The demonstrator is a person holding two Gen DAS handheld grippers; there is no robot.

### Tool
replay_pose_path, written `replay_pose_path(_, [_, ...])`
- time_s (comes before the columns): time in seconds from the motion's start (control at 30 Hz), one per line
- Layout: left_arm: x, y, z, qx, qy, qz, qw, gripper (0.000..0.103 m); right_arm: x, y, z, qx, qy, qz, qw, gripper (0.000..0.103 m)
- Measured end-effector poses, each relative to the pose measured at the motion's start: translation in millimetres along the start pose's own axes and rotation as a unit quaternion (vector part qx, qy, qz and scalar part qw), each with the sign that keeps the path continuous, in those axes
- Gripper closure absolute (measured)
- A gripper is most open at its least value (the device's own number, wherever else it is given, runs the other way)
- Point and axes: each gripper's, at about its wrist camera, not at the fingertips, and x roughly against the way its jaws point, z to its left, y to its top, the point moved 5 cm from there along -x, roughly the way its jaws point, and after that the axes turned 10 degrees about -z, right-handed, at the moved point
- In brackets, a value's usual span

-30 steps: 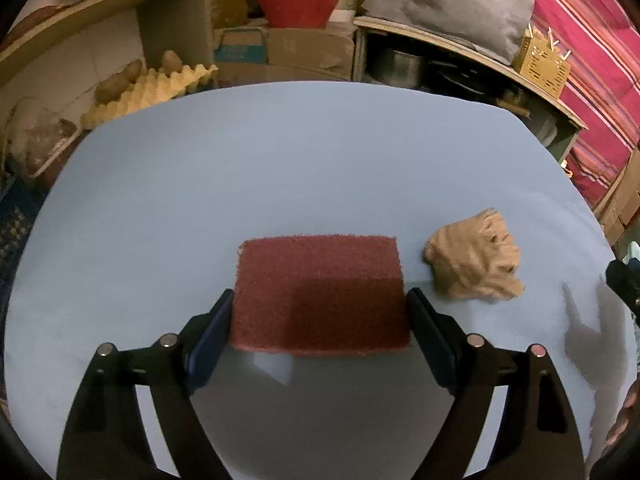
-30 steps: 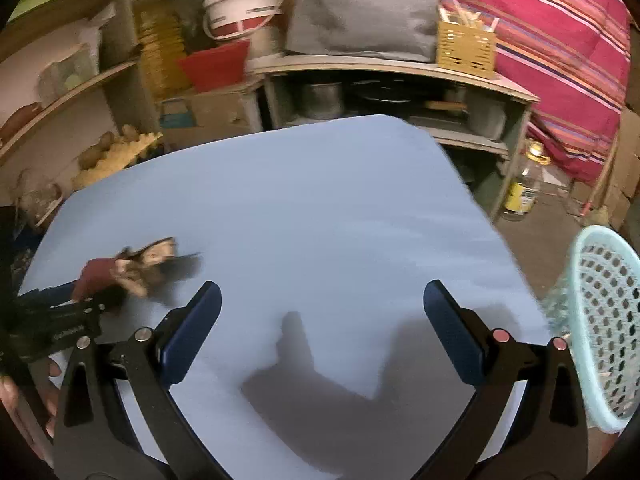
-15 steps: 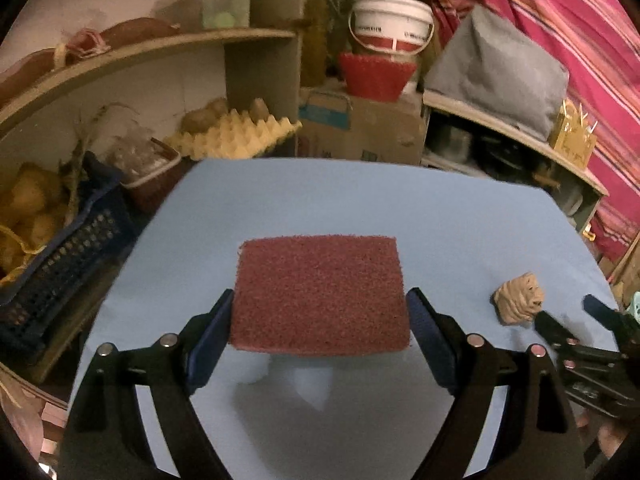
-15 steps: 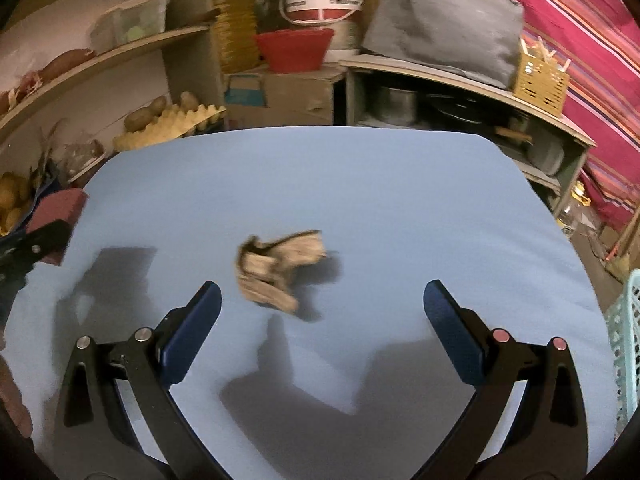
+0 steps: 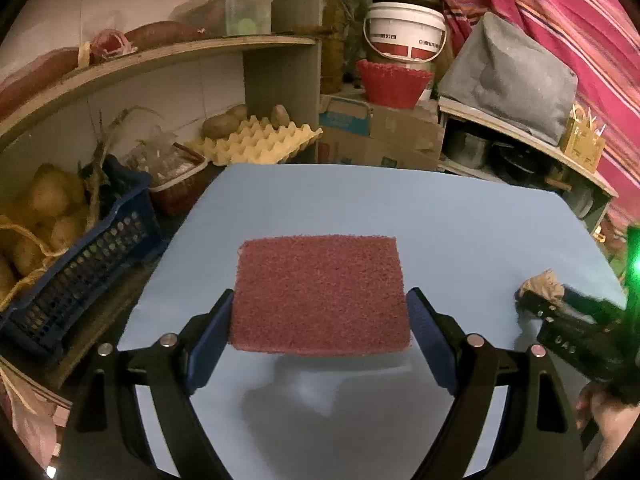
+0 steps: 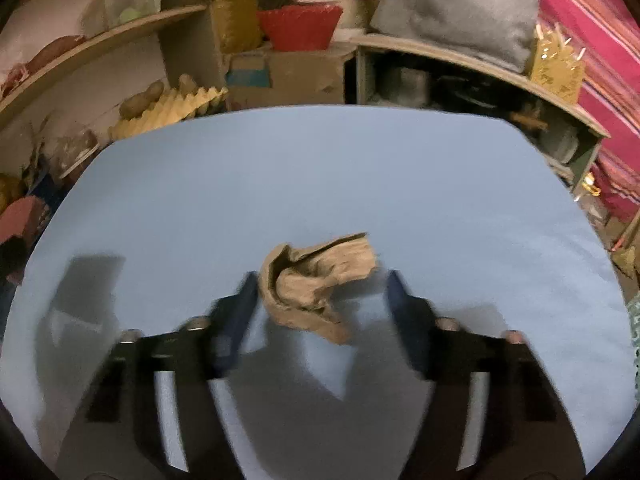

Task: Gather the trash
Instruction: 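Grasp the red scouring pad with the left tool while the right tool grasps the brown paper, then carry the red pad and brown paper to the basket and open both tools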

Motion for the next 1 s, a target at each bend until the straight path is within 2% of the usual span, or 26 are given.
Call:
replay_pose_path(0.03, [0,0,-1,0.003,-0.002,0.001,1.0,0.02,0,-1,1,0.001,0.005,0.003,1.0,0.061])
replay_pose_path(0.07, [0,0,-2,0.005,-0.004,0.002,1.0,0.02,1,-2,2,0.003,0.011,0.003,1.0,0.064])
replay_pose_path(0.33, [5,8,-31,-0.01,-0.017,-0.01,0.9998,0.02,43,11,-16,0.019,0.009,-0.045,0.999,0.064])
replay_pose_path(0.53, [16,16,-68,-0.002,-0.049,-0.022,0.9986,0.02,77,10,-62,-0.005,0.001,-0.062,0.998,0.064])
replay_pose_path(0.77, [34,25,-136,-0.016,-0.094,-0.041,0.9945,0.02,130,1,-126,-0.001,-0.042,-0.09,0.995,0.064])
replay_pose_path(0.87, [45,26,-168,-0.019,-0.123,-0.049,0.9909,0.02,149,-8,-159,-0.013,-0.056,-0.091,0.994,0.064])
replay_pose_path(1.0, [54,16,-215,-0.021,-0.175,-0.034,0.9838,0.02,165,-18,-200,-0.025,-0.078,-0.091,0.992,0.064])
